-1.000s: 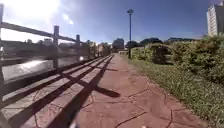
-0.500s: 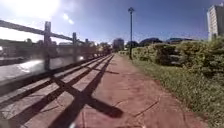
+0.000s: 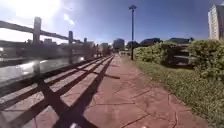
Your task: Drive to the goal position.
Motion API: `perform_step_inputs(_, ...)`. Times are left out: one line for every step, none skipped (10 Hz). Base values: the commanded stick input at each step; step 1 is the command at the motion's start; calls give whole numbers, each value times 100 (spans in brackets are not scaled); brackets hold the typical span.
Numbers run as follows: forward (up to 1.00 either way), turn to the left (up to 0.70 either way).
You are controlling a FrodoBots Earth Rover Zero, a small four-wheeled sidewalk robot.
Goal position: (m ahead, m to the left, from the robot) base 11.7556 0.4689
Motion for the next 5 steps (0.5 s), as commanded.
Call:
perform_step_inputs(85,-34)
perform_step_inputs(85,0)
perform_step_inputs(85,0)
perform_step_inputs(85,0)
perform_step_inputs(85,0)
